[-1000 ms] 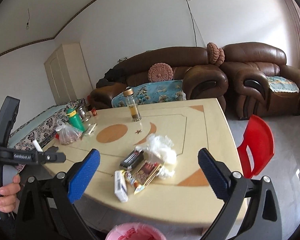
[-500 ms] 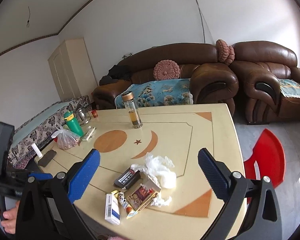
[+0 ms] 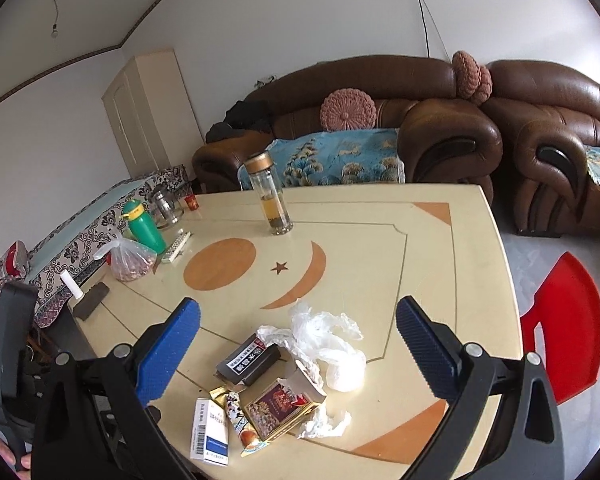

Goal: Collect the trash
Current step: 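Move the right tool toward the white plastic bag on the table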

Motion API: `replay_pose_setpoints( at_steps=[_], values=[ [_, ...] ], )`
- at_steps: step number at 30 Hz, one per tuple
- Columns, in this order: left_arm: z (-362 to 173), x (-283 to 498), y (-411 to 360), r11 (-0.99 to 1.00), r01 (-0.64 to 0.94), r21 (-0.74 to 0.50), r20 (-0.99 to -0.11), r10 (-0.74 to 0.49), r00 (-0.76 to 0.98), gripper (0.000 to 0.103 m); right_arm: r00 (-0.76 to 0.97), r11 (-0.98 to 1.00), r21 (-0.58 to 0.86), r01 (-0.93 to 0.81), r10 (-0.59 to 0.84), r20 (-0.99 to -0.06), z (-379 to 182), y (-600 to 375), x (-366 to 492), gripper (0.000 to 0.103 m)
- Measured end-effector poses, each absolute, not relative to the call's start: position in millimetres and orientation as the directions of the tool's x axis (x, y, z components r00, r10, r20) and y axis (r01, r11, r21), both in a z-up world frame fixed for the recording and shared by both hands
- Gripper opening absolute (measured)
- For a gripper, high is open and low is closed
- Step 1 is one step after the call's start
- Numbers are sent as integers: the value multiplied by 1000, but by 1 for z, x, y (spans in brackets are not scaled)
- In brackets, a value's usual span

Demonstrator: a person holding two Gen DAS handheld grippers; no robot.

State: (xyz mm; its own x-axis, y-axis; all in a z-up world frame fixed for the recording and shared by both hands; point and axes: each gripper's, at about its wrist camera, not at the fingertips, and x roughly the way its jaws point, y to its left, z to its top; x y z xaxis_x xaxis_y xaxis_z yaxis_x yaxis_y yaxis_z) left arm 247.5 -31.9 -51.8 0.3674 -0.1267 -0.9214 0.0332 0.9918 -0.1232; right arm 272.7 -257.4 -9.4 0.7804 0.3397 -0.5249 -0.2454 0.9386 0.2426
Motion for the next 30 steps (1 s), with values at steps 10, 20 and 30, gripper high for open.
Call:
replay_pose_setpoints(
  at_steps=[10,20,30],
  values=[
    [-92,263,-37,994,14,-106,-953,-106,282,84,714,936,262,-237,350,-606,-51,-255,318,96],
    [-117,268,-36,995,-13,-99,-969,-93,229,84,642,934,263,-240,356,-679,-90,-240,359,96],
    [-129,273,-39,995,-22,-102,-976,-96,196,84,576,929,257,-267,368,-730,-124,-217,381,96]
  ],
)
